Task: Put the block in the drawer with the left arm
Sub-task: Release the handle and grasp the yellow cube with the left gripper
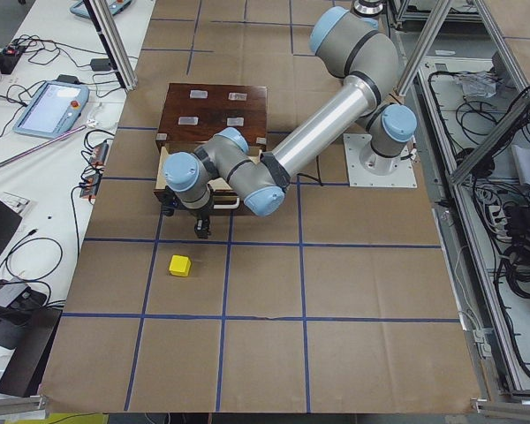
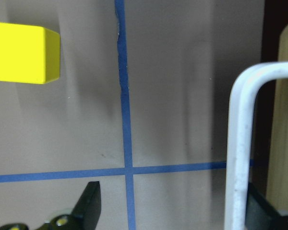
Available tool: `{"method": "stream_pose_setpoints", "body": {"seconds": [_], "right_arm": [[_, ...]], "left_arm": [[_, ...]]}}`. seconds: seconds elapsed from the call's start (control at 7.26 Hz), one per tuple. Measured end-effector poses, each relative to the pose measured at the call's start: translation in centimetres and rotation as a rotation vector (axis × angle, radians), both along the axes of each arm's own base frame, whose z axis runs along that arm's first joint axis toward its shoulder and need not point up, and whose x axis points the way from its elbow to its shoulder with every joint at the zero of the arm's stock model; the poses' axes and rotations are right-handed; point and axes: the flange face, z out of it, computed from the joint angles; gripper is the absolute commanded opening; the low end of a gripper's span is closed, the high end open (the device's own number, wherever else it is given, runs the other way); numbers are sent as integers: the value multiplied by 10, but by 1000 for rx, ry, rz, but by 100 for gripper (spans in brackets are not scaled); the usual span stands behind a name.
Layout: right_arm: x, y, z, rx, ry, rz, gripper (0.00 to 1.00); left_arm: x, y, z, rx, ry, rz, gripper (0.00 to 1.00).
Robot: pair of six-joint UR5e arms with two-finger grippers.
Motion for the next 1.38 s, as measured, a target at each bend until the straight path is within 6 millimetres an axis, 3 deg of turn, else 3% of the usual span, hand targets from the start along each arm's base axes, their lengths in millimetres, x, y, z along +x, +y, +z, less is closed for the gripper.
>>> {"method": "stream_pose_setpoints", "body": {"seconds": [0.41,0.69,0.83,1.1,1.38], "right_arm": [[0,0,0,0,0,0,100],[0,0,0,-1,0,0,100],[0,0,0,0,0,1,100],[0,0,0,0,0,1,100],[0,0,0,0,0,1,100]], "left_arm": [[11,-1,9,-16,-16,8,98],[31,-23,20,-55,-48,9,98],[45,-39,10,-63,-55,9,98],[71,-71,-33,-94,-77,7,98],[85,-89,-73,-121,-101,2,98]]}}
